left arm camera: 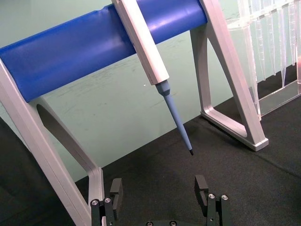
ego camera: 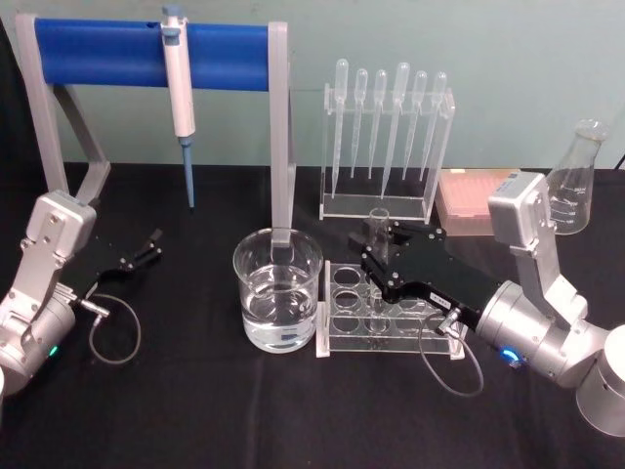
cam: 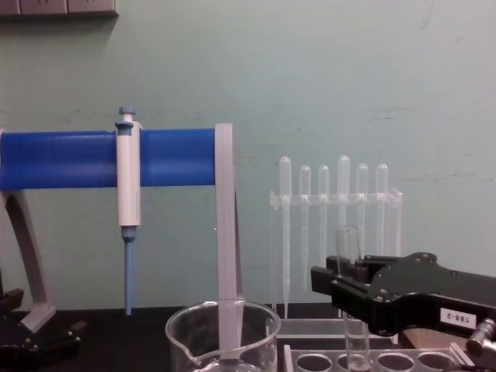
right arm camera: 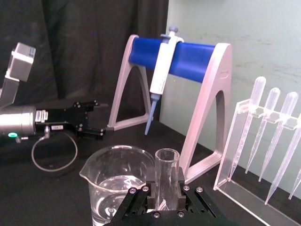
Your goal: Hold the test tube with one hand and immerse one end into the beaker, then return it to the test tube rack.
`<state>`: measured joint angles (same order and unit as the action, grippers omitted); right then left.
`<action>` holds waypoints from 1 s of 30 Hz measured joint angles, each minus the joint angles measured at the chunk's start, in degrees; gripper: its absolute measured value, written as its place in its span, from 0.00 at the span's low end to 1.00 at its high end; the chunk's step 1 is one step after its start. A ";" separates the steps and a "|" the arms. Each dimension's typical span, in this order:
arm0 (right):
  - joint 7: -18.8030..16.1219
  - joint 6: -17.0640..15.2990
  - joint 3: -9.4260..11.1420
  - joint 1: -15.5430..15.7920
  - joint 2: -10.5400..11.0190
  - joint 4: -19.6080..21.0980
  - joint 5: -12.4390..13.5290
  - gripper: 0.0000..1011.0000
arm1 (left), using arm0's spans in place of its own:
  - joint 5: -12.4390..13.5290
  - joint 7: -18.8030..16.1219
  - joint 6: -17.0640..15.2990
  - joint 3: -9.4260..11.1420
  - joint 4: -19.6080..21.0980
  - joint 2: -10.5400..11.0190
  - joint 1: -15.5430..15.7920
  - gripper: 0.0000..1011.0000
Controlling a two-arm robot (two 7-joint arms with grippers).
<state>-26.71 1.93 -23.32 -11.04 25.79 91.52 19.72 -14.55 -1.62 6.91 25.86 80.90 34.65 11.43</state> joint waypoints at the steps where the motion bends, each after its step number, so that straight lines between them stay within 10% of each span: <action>1: -0.20 -0.49 -0.24 -0.38 0.01 -0.24 -0.29 0.22 | 0.00 0.00 0.00 0.00 0.00 0.00 0.00 0.99; 15: 0.19 -4.42 -0.51 -0.51 1.11 0.99 -1.03 0.54 | 0.00 0.00 0.00 0.00 0.00 0.00 0.00 0.99; 30: 9.03 -5.93 10.03 16.53 7.19 15.20 -0.67 0.97 | 0.00 0.00 0.00 0.00 0.00 0.00 0.00 0.99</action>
<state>-17.68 -4.00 -13.29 5.49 32.99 106.73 19.05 -14.55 -1.62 6.91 25.86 80.90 34.65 11.43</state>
